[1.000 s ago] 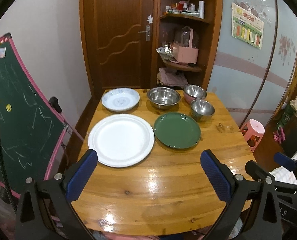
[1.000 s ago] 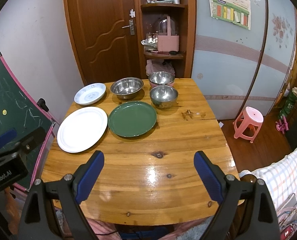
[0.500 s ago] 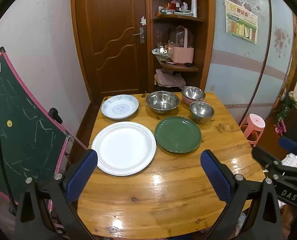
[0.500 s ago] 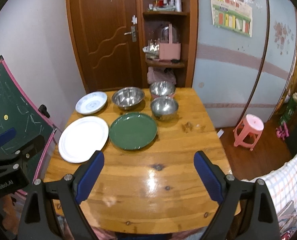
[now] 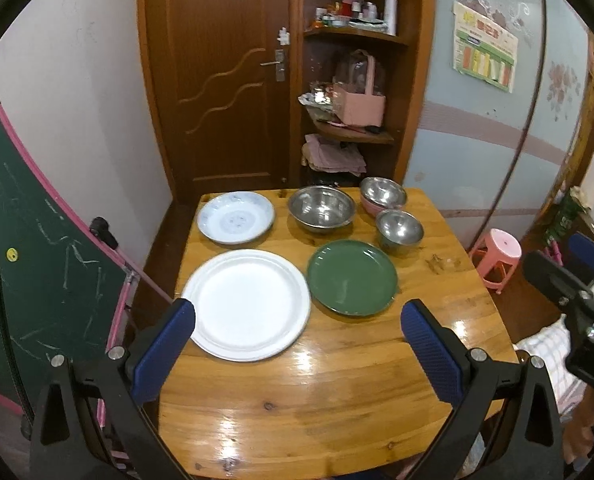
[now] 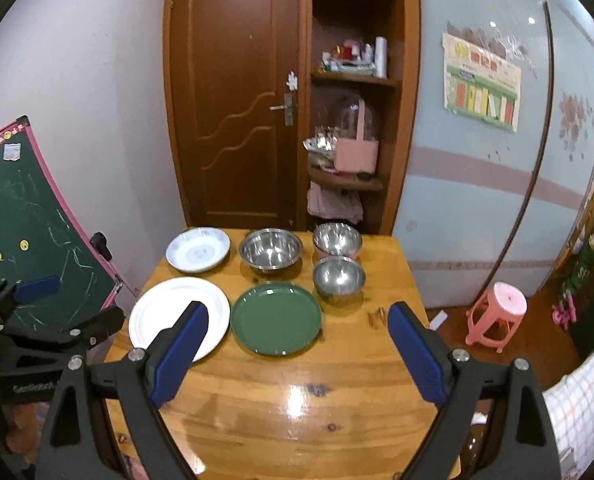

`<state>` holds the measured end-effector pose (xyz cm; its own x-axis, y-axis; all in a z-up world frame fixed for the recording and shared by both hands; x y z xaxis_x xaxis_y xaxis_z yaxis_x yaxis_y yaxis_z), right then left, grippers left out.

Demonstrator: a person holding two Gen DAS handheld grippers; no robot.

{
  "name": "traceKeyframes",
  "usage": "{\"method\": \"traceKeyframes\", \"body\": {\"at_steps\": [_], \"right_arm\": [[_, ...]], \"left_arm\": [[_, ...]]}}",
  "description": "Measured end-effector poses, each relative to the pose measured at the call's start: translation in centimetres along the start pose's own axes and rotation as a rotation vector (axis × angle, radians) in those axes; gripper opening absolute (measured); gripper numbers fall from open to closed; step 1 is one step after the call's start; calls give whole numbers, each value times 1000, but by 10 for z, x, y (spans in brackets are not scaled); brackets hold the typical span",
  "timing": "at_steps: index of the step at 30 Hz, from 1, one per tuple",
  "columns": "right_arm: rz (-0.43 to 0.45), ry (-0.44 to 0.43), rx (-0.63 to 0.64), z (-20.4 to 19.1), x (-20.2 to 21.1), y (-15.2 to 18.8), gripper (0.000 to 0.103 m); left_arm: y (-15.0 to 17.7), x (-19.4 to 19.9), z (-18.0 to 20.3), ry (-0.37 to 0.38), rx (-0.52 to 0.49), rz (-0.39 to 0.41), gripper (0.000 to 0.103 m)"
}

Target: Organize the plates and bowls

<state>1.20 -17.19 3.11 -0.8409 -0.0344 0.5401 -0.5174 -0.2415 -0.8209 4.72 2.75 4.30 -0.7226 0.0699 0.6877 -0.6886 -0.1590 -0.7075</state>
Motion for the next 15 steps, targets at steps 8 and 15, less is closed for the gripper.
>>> {"method": "traceKeyframes", "body": {"at_steps": [8, 15], "right_arm": [[-2, -54, 16, -10, -12, -19, 92], [-25, -74, 46, -27, -36, -35, 92]], "left_arm": [[-26, -2, -42, -113, 21, 74, 102], [-46, -24, -77, -172, 23, 86, 102]]}}
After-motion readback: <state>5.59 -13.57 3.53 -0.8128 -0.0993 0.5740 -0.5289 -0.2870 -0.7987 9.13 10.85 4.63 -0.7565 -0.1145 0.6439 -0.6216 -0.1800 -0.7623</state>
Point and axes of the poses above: each gripper's, at about its wrist camera, not at the fingertips, and x roughly against the way its jaws point, z to its right, y to its underside, the point moved 3 cm from there along -x, roughly the way its jaws point, and after that the axes turned 11 degrees about x, right-handed, at the moved point
